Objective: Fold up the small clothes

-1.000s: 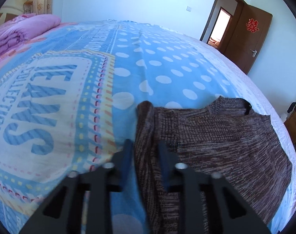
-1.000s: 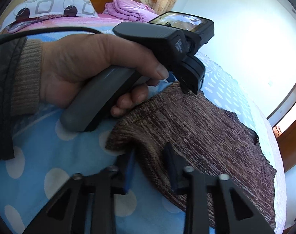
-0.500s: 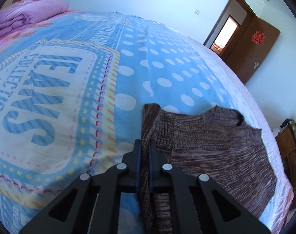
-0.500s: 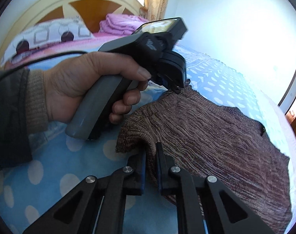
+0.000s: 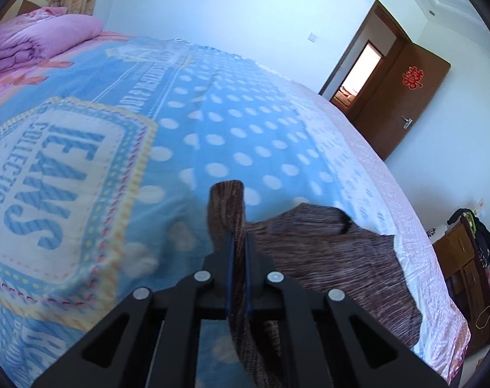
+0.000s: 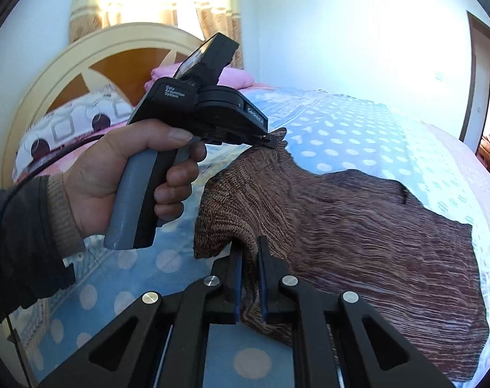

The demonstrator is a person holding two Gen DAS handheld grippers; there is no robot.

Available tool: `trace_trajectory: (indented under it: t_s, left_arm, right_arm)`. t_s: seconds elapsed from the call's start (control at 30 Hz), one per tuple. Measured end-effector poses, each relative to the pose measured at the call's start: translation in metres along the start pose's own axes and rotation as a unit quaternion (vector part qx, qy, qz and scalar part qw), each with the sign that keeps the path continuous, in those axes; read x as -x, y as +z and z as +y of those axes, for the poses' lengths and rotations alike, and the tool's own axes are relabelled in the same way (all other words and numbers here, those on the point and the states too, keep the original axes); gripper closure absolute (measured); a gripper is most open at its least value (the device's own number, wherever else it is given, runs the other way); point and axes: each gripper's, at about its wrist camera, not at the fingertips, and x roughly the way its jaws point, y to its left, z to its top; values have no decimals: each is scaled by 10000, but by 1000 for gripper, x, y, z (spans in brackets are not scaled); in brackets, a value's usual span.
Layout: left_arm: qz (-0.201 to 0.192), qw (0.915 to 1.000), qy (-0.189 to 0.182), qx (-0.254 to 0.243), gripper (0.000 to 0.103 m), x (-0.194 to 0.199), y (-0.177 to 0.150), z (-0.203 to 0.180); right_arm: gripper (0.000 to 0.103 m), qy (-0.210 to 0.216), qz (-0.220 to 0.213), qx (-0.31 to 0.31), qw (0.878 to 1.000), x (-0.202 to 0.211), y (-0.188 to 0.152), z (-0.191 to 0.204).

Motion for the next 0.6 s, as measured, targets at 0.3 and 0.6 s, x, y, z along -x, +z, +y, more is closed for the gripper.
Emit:
trace_trajectory:
  t_s: [0.3,0.6]
  left_arm:
    - [-71,9998,-102,-170,98,-1,6,-47]
    - [-103,9985,-355,-412,98,-10,7,-102]
  right_arm:
    - [96,-61,-270,-450,9986,34,-5,-41]
    - [96,-109,-515,-800,9954,67,-13,-80]
